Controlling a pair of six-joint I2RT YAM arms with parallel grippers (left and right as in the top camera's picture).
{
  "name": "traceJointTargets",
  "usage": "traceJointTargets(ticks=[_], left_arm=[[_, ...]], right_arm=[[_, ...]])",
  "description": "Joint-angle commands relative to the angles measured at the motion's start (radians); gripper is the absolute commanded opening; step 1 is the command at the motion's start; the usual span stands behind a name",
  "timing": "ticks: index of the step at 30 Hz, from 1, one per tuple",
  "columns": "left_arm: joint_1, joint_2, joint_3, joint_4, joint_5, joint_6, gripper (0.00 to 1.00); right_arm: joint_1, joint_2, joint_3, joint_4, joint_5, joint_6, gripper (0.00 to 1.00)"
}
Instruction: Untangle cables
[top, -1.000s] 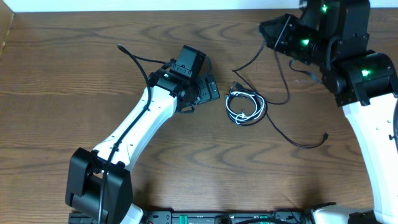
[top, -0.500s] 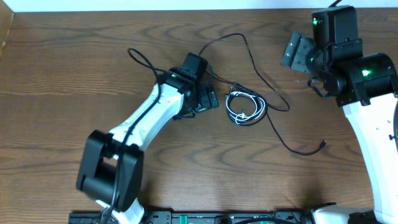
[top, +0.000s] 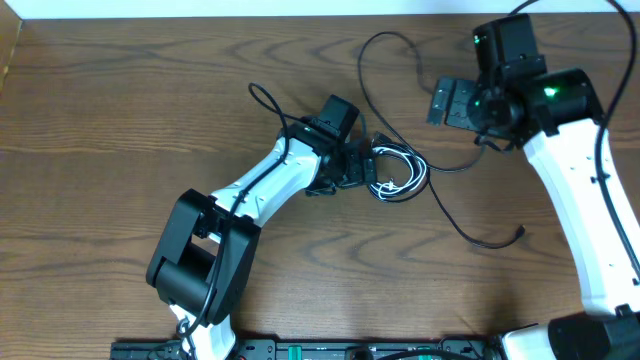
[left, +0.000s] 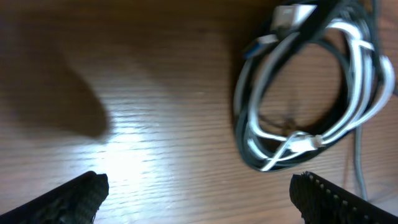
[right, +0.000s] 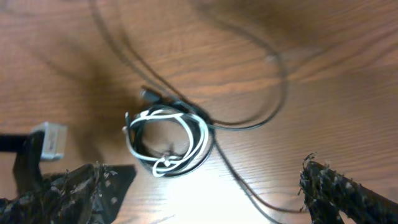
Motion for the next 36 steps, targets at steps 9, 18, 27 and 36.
traceJointTargets(ticks=[9, 18, 27, 36], left_arm=[[-0.025, 0.111, -0.004, 0.09, -0.021, -0.04, 0.85], [-0.026, 0.118, -0.003, 0.13, -0.013, -0.079, 0.51], [-0.026, 0.114, -0.001, 0.156, 0.011, -0.099, 0.07], [-0.018, -0.012, 0.014, 0.156, 0.125, -0.099, 0.08]], right_arm=[[0.03, 0.089, -0.007, -0.015, -0.114, -0.07, 0.99], [0.042, 0.092, -0.007, -0.019, -0.13, -0.071, 0.98], [0.05, 0.093, -0.008, -0.031, -0.13, -0.07, 0.97], [0.05, 0.093, -0.008, -0.039, -0.127, -0.07, 0.99]])
